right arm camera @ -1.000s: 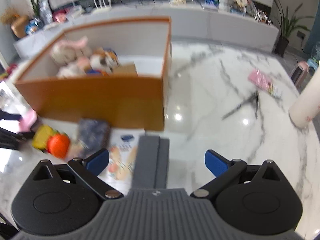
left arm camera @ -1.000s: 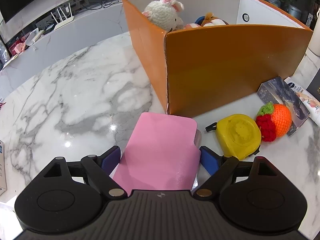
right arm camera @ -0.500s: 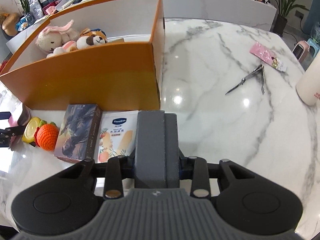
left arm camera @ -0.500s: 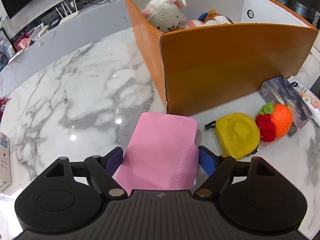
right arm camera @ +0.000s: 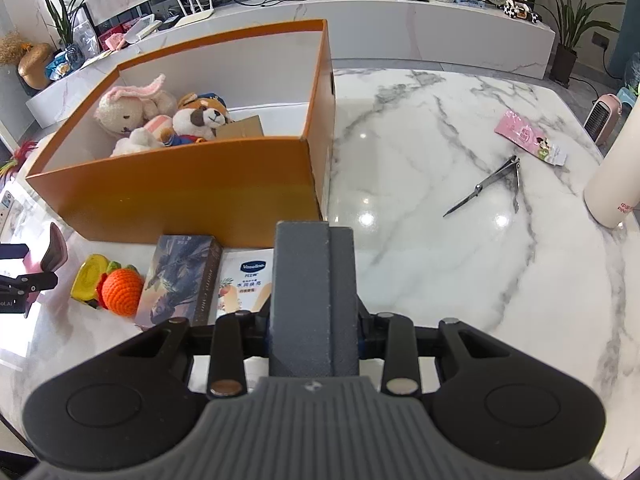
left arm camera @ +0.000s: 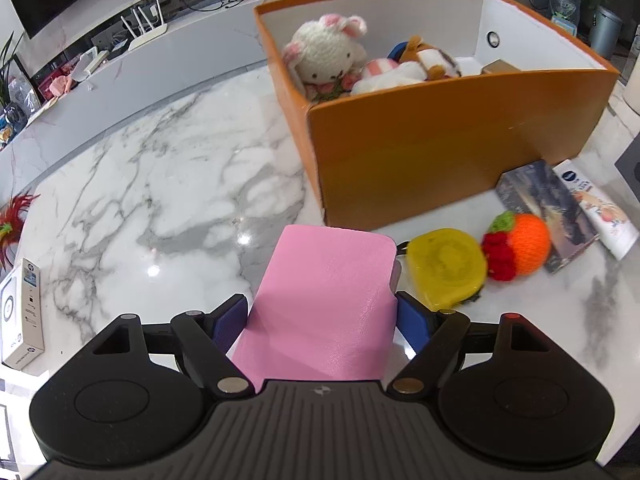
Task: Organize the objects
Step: 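Close the left gripper on the pink wallet, then lift the pink wallet with the left gripper and carry it over the orange box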
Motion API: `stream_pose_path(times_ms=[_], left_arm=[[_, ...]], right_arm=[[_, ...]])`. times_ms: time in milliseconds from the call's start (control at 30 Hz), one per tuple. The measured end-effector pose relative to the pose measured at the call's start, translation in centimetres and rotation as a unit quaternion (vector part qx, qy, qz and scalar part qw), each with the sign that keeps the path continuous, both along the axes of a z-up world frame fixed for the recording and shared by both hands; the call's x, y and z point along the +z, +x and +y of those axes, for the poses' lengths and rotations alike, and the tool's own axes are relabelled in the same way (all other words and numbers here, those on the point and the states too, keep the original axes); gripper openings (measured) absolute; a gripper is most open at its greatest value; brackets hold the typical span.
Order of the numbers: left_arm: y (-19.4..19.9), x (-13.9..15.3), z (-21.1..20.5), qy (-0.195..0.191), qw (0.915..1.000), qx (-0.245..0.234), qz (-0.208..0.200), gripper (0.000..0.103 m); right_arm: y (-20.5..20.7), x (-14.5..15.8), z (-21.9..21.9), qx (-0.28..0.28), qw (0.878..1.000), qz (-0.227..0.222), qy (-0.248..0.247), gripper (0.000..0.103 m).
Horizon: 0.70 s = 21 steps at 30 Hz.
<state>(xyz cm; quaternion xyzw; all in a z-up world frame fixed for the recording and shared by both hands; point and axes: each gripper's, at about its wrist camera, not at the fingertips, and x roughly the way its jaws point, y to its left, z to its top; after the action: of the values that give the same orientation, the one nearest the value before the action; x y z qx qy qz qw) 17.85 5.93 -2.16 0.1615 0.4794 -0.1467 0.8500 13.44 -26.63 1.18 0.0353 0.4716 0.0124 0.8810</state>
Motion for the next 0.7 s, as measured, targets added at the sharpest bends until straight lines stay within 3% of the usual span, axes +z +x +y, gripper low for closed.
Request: stream_pose_path(times_ms=[267, 700], left_arm=[[-1.6, 1.8, -1.4, -0.009, 0.9999, -0.009, -0.006, 0.093], [-4.0, 7.2, -3.8, -0.030, 0.9974, 0.001, -0.066, 0.093]], right_arm=[[-1.2, 1.5, 0.8, 0.025, 1.000, -0.011, 0.002, 0.036], [-3.5, 5.5, 2.4, 0.061, 0.996, -0.059, 0.019, 0.036]])
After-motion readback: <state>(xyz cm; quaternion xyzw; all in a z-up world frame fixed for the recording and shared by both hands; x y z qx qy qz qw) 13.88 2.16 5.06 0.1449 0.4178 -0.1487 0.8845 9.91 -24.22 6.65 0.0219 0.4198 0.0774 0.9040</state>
